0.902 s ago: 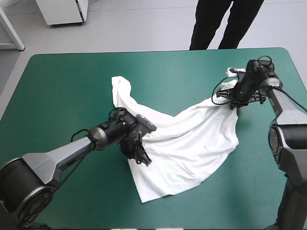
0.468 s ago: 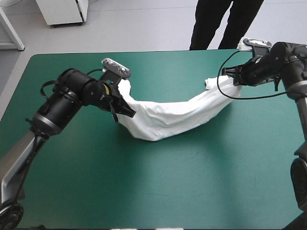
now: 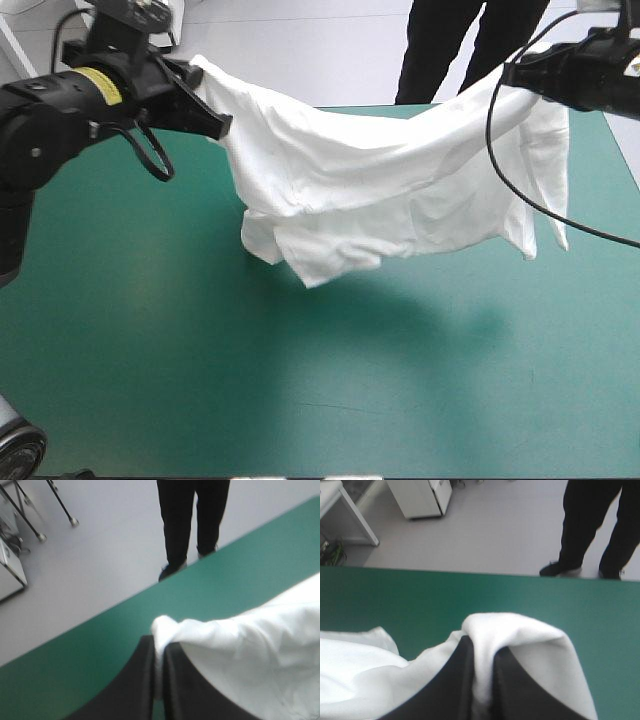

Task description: Fold the cloth

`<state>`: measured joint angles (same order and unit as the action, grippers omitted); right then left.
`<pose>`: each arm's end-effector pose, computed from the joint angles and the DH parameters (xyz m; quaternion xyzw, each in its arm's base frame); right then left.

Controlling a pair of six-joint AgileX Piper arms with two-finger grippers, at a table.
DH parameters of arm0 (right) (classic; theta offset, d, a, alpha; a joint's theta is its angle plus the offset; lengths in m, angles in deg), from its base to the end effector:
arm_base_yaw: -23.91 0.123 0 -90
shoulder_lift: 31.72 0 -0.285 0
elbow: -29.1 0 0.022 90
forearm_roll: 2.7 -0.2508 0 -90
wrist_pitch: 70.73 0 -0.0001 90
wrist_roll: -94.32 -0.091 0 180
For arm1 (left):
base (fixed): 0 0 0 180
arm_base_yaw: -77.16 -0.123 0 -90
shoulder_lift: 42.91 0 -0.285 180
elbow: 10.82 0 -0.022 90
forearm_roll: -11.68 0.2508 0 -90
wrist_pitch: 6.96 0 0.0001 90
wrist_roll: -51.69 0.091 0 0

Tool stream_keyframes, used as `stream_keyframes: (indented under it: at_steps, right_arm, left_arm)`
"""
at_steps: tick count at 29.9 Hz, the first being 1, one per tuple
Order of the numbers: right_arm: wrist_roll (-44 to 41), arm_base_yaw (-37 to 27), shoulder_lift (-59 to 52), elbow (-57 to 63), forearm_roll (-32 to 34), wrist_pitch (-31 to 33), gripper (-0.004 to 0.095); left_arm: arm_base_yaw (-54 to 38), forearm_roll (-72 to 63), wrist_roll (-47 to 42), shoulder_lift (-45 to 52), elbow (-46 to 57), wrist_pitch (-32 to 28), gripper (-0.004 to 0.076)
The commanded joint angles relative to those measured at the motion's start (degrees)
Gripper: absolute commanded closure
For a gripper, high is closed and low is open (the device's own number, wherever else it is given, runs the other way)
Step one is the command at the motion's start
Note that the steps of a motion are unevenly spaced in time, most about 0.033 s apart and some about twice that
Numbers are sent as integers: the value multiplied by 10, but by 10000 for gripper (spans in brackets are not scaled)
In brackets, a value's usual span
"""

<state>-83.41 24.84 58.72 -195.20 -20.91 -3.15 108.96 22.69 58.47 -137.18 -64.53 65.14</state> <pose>0.2477 0.0303 0.5640 -0.0525 0.8256 0.1492 0.5416 0.2215 -0.1178 0.5779 0.2491 0.7905 -0.0294 0.5587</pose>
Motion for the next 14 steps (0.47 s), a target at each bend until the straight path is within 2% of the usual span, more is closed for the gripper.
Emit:
stream_keyframes:
  at_steps: [1,9,14]
  right_arm:
    - [7,-5,-23,-80,-19,-28,922]
    - [7,-5,-23,-245,-31,-15,922]
    - [7,-5,-23,-339,-31,-15,922]
  left_arm:
    - [-1,11,10,24,-86,-19,746]
    - [0,-28,29,24,-226,-63,746]
    - [0,-110,55,31,-272,-137,746]
